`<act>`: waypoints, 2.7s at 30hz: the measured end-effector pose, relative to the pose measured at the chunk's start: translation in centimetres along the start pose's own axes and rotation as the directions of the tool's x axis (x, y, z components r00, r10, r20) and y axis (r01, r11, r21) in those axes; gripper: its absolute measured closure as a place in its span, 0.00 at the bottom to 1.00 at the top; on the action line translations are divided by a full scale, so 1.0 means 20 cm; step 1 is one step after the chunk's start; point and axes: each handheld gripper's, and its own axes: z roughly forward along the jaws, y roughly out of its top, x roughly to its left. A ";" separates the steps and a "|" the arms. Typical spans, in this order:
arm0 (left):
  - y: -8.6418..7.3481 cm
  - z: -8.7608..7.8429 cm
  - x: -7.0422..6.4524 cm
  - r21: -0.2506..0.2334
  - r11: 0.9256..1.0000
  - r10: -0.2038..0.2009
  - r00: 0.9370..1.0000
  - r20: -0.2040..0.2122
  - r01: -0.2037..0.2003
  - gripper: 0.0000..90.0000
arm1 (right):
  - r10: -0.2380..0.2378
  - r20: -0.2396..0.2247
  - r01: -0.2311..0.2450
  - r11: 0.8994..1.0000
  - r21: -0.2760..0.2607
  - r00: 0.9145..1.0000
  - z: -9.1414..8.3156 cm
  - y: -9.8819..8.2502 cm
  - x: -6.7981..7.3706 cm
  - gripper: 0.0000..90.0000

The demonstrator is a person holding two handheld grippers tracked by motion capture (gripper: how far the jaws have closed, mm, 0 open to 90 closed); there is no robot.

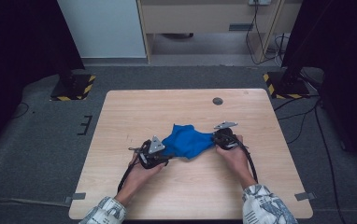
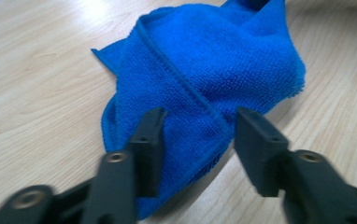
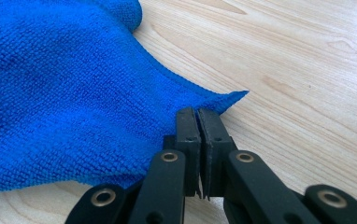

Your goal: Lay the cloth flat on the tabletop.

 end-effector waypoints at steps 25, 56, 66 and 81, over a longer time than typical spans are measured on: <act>0.00 0.00 0.09 -0.006 0.995 -0.099 0.994 0.041 0.099 0.81 | 0.007 -0.009 -0.007 1.000 -0.003 1.000 0.00 0.00 -0.01 0.98; 0.03 -0.16 0.23 -0.096 0.975 -0.202 0.979 0.006 0.201 0.95 | 0.017 -0.060 -0.029 0.980 -0.198 0.998 -0.17 0.05 -0.04 0.98; 0.02 -0.19 0.27 -0.109 0.966 -0.238 0.971 -0.030 0.234 0.97 | 0.019 -0.051 -0.028 0.985 -0.173 0.999 -0.18 0.03 -0.05 0.97; 0.06 -0.21 0.27 -0.088 0.972 -0.222 0.974 -0.030 0.219 0.97 | 0.042 -0.067 -0.052 0.988 -0.143 0.997 -0.22 -0.01 -0.08 0.97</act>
